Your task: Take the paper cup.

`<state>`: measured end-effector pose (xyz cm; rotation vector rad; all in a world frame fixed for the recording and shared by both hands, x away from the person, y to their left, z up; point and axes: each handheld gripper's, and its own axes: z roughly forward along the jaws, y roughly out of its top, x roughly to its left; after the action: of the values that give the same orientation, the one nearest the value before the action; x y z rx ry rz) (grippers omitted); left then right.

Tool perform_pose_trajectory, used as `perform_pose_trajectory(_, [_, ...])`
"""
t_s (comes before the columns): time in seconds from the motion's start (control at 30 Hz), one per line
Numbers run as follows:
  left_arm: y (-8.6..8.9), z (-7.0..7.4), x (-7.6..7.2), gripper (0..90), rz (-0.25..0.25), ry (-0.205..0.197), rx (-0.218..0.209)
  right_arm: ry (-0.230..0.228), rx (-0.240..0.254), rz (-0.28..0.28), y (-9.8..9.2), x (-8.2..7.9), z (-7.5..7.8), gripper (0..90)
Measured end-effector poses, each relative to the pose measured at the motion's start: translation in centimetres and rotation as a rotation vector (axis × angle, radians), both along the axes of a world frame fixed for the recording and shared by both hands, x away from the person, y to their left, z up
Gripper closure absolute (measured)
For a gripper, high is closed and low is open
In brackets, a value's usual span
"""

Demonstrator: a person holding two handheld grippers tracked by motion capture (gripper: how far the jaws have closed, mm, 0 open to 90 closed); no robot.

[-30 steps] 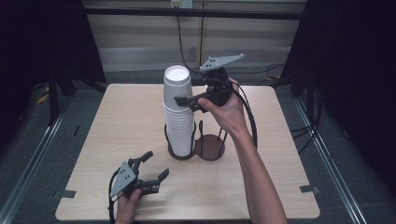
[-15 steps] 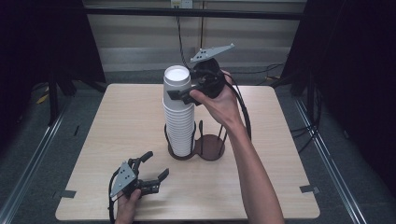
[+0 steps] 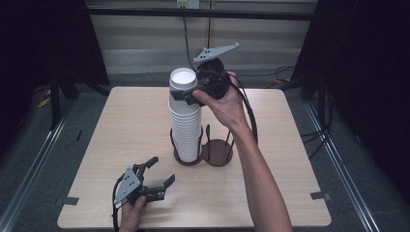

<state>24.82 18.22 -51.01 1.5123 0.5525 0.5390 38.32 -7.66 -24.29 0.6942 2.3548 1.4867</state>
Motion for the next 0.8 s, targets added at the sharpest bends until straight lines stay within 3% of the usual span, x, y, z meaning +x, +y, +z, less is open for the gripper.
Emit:
perform_pose_trajectory(0.33, [0.0, 0.0, 0.0, 15.5, 0.000, -0.002, 0.002, -0.010, 0.011, 0.000, -0.1, 0.0, 0.2, 20.2])
perform_pose_trajectory(0.8, [0.0, 0.0, 0.0, 15.5, 0.000, 0.000, 0.000, -0.067, 0.103, -0.023, -0.9, -0.5, 1.4, 20.7])
